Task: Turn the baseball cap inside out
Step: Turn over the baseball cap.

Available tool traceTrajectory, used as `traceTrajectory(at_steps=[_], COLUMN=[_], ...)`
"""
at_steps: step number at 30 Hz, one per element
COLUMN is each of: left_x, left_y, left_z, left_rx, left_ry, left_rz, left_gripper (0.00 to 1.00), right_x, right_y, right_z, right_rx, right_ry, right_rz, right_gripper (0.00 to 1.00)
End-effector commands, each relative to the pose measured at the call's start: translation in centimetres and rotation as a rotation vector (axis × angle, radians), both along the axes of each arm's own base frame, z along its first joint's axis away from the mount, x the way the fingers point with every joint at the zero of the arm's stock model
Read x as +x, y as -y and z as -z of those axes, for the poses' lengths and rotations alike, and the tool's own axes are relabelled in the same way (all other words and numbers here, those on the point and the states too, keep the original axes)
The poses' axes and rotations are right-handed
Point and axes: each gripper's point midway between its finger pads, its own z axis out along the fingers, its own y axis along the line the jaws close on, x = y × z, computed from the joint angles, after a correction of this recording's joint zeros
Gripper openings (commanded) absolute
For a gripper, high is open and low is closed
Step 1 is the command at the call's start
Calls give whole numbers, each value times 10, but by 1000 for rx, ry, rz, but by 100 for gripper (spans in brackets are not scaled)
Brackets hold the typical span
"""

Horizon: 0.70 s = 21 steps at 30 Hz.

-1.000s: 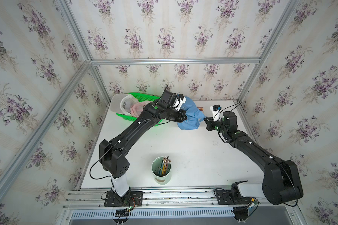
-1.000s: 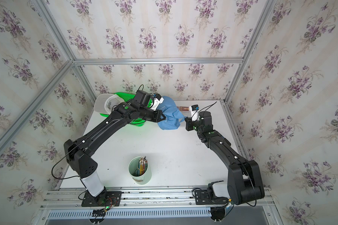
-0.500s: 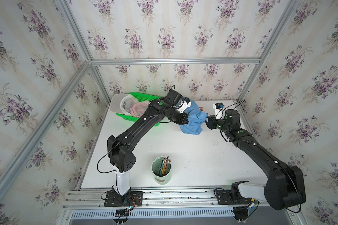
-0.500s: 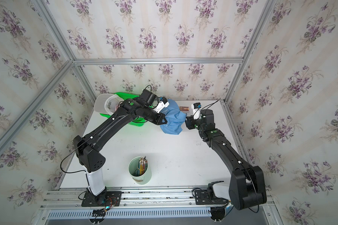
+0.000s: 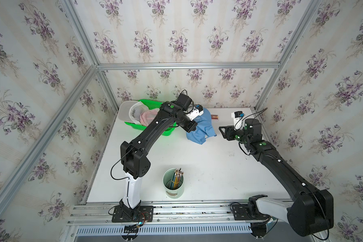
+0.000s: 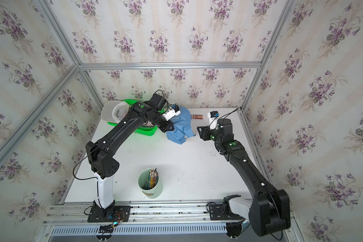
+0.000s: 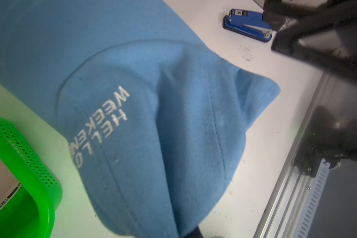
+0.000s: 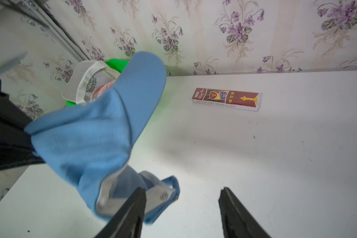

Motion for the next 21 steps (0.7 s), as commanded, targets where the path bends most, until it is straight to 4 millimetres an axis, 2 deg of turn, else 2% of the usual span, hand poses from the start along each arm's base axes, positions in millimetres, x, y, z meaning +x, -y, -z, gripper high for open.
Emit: traceTrajectory(at_steps=[1, 4, 7, 11, 16, 21], left_x=[-18, -24, -20, -17, -15, -16], left_y=[-1, -5, -3, -1, 7, 11], left_z=[-6, -6, -10, -6, -5, -7], left_rx=[38, 65, 59, 98, 112, 109], left_ry=[151, 277, 380, 429, 454, 468], left_rz=[245, 339, 371, 389, 389, 395], left_gripper=[5, 5, 5, 5, 5, 4], right_x=[10, 13, 10, 3, -4, -9], right_y=[21, 26, 8, -10, -17, -20], right_z=[-9, -17, -26, -35, -29, -15], right_rx=[57, 201, 321, 449, 471, 478], right_ry=[-8, -14, -18, -16, -40, -70], right_rz=[106, 70, -24, -124, -177, -195], right_gripper=[63, 66, 71, 72, 73, 73])
